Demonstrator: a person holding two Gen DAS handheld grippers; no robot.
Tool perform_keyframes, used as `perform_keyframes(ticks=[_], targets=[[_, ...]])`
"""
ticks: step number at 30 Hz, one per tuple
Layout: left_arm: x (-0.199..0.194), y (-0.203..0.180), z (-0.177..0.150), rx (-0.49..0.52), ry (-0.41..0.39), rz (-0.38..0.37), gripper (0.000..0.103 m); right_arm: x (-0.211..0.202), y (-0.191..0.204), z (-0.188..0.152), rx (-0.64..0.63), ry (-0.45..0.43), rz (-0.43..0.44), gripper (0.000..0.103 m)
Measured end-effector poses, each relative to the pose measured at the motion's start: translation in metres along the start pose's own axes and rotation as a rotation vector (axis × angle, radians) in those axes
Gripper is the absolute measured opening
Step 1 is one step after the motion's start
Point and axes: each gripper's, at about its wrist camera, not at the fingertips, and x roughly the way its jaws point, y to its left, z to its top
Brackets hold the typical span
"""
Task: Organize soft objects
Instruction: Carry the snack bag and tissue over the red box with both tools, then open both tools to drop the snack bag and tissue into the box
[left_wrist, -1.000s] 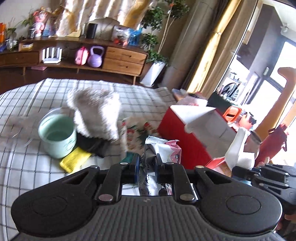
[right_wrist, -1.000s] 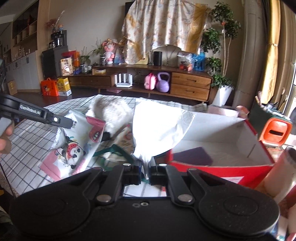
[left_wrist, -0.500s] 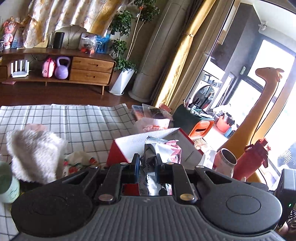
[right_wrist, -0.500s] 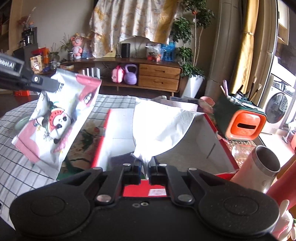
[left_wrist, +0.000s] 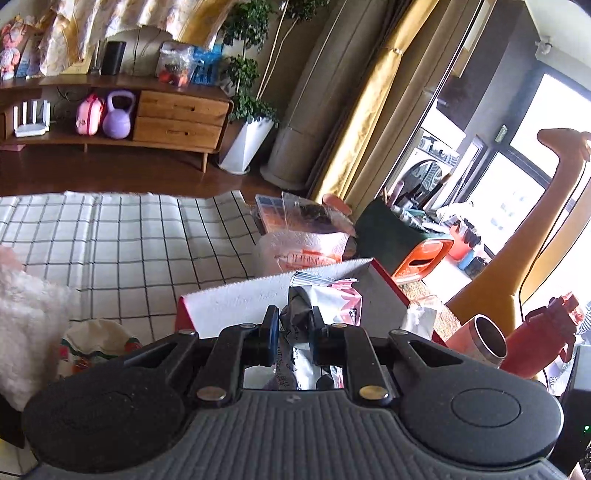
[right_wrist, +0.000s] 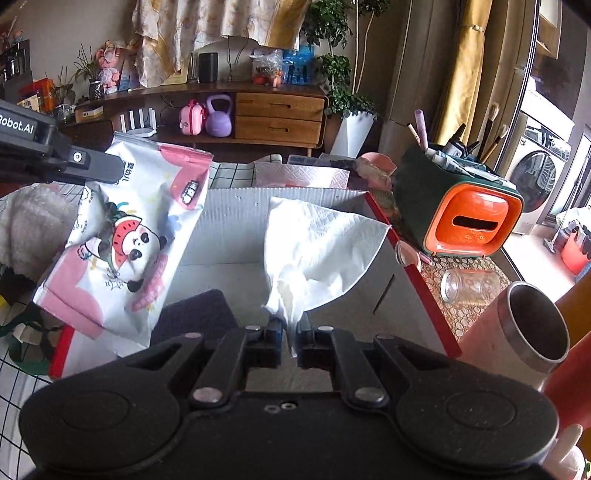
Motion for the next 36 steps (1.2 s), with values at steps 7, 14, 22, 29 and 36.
perform_keyframes(ticks=[7,14,22,29,36], targets=[[0.042,-0.014,-0.015,0.026,0.059,-0.004,0.015,0.032,-0.005,0.000,-0.004,0.077,-0.016,0.007],[0.072,-0.025,-0.029,0.093,0.126,0.026,0.015,0.048,-0.004,-0.001,-0.025,0.142,-0.023,0.009],[0.095,-0.028,-0.039,0.144,0.199,0.075,0.016,0.054,-0.005,-0.007,-0.012,0.160,-0.004,0.016],[0.101,-0.025,-0.039,0.159,0.235,0.094,0.020,0.049,-0.008,-0.008,0.017,0.146,0.016,0.029],[0.098,-0.029,-0.038,0.181,0.253,0.115,0.032,0.039,-0.008,-0.008,0.024,0.123,0.028,0.042]])
